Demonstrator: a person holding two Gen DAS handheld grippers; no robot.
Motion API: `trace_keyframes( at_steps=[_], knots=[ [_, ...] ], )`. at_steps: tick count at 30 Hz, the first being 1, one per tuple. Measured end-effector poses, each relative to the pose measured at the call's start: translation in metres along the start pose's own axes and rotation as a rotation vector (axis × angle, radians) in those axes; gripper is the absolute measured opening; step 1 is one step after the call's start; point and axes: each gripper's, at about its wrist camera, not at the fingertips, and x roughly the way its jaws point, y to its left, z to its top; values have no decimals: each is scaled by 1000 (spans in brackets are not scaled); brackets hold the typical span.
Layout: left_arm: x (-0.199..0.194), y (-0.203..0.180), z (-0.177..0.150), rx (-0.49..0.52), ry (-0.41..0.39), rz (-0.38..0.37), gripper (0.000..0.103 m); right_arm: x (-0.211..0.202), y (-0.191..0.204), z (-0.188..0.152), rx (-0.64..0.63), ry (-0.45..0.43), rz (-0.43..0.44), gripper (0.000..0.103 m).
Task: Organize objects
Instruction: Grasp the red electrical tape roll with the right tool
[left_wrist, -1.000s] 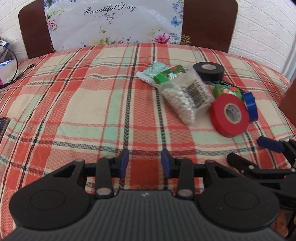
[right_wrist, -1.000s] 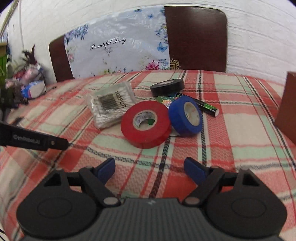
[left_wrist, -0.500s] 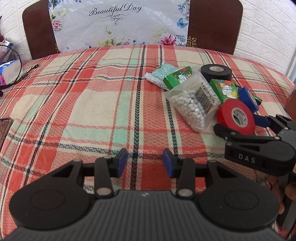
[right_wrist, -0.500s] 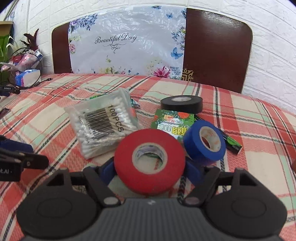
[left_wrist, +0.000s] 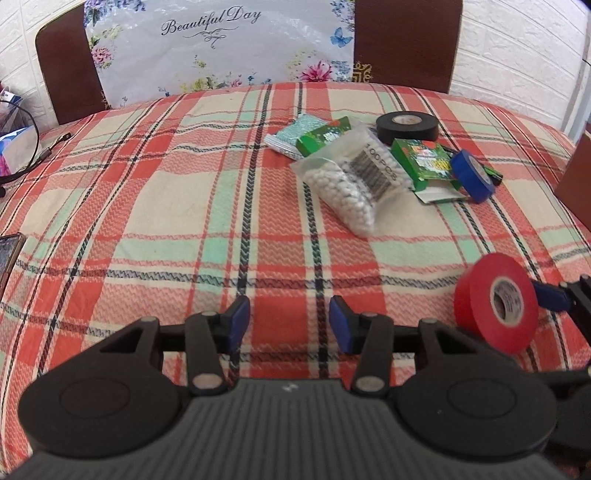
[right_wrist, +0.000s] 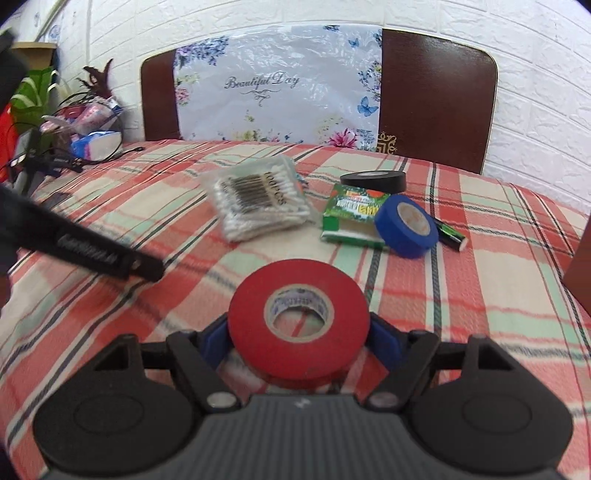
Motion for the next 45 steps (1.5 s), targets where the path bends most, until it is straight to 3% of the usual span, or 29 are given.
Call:
trace_keyframes(
  at_steps=[16,23,25,30,32,38,45],
  knots=[
    [-12,-26,-10,91,-14,92,54,-12,4,-12,-24,-37,7,81],
    [-16,-32,-12,97,-13,91,56,-14,3,-14,-19,-34,10,83],
    [-17,-32,-11,76,4,54,56,-15,2,-15,-13,-32,10,84],
    [-24,-36,-10,-19,60,-141,56,-13,1,-15,-2,-25,21,86],
    [-26,-42,-10,-27,70,-182,56,-12,-1,-15,4,-20,24,87],
    [-26,-45,-10,-29,89,-243,55,-10,-2,-14,19,-9,32,88],
    [-24,-50,-9,-4,92,-251,55,-9,-4,-14,25,-4,38,89]
  ],
)
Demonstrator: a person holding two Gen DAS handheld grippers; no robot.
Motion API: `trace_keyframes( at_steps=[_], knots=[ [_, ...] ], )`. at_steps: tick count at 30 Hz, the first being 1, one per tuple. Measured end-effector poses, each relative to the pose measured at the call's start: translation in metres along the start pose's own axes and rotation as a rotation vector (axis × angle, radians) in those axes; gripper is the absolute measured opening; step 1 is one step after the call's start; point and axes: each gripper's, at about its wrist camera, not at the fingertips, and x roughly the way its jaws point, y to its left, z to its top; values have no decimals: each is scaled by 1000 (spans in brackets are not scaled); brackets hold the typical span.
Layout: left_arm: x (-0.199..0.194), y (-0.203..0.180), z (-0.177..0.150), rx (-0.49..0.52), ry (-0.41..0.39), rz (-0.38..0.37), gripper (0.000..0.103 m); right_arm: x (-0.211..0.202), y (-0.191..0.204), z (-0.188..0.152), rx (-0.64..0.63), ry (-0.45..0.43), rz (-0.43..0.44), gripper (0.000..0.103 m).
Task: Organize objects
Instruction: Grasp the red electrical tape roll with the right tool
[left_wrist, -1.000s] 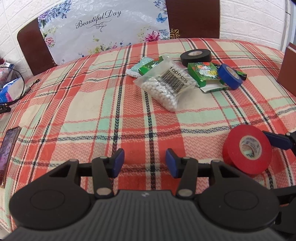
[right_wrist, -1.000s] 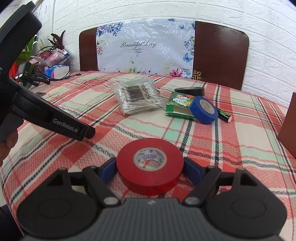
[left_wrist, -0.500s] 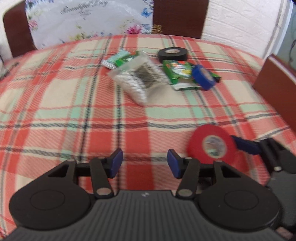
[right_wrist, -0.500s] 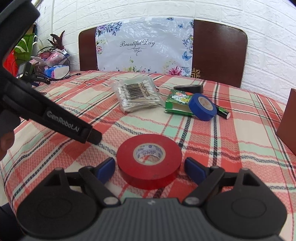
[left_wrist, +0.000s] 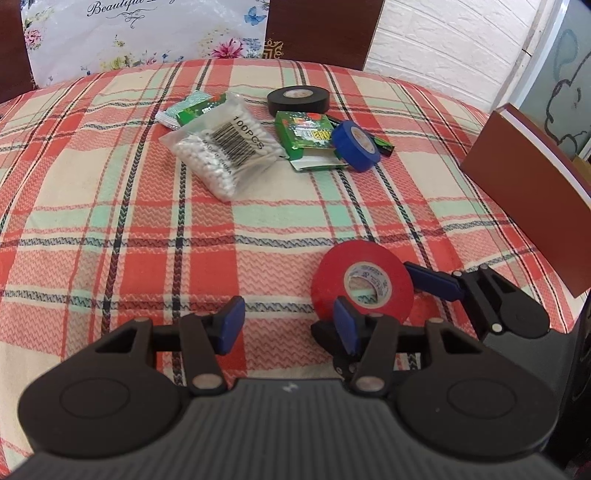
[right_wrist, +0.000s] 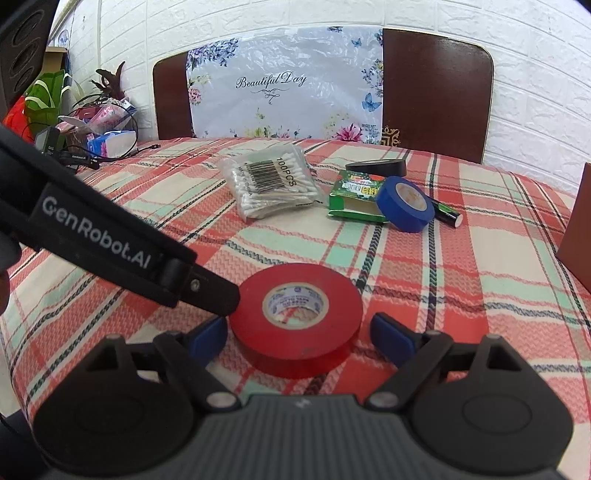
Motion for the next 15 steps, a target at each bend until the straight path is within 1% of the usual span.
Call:
trace_keyframes(
  at_steps=[2,6,8,9,10,12,13,15],
  knots=[
    [1,-2,0,2,1,-4,54,1,0,0,-2,4,2,90],
    [4,-6,2,-3,-2,-33,39,0,0,0,-5,4,4,88],
    [4,-8,3,2,-2,-46,33,0,0,0,-9,0,7,83],
    [5,-10,3,4,-2,-51,29,0,0,0,-10,-1,7,82],
    [5,-11,3,5,-3,-55,28,0,0,0,-11,-3,9,80],
    [6,-12,4,4,-4,-65,22,0,0,0,-7,-6,6,78],
    [5,-13,4,2,-4,-73,20,0,-1,0,-6,-8,8,78],
    [6,-13,4,-5,-3,-78,19,-1,-1,0,-6,-12,8,78]
  ],
)
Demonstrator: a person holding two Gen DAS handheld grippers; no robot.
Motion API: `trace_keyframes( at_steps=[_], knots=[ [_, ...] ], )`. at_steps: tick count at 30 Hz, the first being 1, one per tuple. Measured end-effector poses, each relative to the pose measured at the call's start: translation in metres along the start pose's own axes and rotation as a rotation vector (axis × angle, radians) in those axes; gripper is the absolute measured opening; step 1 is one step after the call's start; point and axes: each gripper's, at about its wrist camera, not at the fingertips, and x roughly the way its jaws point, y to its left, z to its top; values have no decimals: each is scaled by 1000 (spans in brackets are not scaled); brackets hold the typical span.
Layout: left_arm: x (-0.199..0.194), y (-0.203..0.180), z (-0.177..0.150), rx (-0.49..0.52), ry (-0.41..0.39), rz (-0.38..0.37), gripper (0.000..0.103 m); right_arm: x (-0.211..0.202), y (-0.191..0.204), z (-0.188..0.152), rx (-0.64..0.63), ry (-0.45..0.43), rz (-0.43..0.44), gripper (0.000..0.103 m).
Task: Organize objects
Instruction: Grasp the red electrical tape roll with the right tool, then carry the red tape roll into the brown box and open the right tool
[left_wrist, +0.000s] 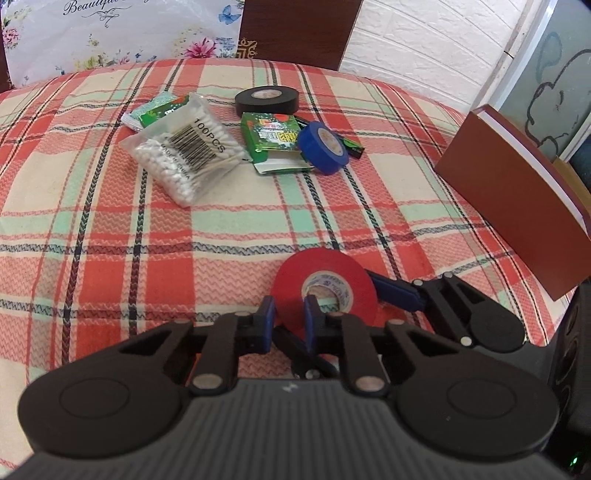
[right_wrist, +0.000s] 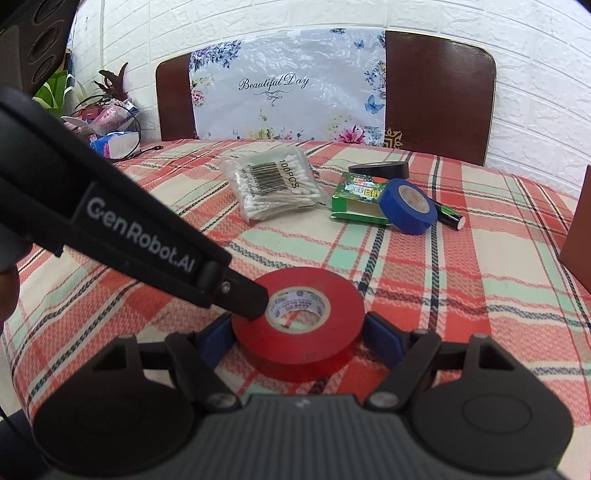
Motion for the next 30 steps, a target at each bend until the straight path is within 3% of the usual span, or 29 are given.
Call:
trace_keyframes(
  at_steps=[6,12,16,22,30],
  knots=[
    [-5,0,1,-18,-19,-24,14,-5,-1,-2,7,-31,-16,77],
    [-19,-31,22,37,-57,-78,14,-31,-16,2,33,-128,-95,77],
    [-20,-76,47,120,-98,-122,14,-51,-38,11,18,-203,-223,77],
    [-14,-154,82,237,-147,-224,14,-90,-102,21,82,-281,-386,77],
    [4,-246,104,347,-192,-342,14,-137,-182,22,165,-340,-577,77]
  ],
)
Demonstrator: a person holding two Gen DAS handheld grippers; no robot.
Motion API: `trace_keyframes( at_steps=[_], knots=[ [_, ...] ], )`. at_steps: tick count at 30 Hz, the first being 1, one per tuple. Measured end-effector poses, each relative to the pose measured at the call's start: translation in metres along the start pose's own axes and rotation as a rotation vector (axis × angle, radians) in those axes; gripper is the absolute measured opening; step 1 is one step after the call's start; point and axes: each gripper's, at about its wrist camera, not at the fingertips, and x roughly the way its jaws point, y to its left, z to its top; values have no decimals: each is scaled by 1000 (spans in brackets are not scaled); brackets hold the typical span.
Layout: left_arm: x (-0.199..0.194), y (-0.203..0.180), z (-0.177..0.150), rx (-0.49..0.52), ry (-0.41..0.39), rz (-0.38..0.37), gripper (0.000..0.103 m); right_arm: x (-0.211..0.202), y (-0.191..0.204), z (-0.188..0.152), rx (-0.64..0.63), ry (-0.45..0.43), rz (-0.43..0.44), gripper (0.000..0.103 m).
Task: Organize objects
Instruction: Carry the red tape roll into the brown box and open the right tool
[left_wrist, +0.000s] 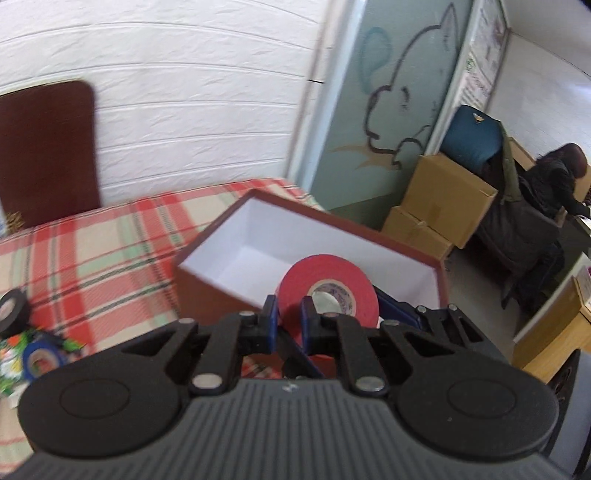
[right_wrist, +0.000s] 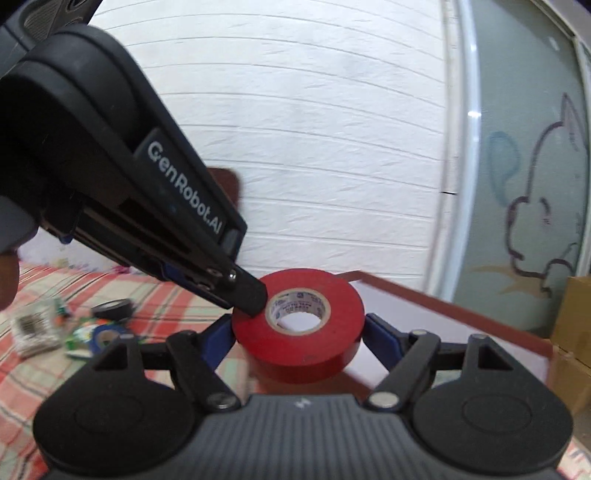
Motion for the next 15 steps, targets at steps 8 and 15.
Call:
trace_keyframes(
  at_steps=[8,15],
  knots=[
    [47,-35,0,47,52,-44,14,13,-55,-11,59,62,-104,78],
    [43,-43,-9,107,41,2,15,4,-58,-21,72,74,-109,77]
  ],
)
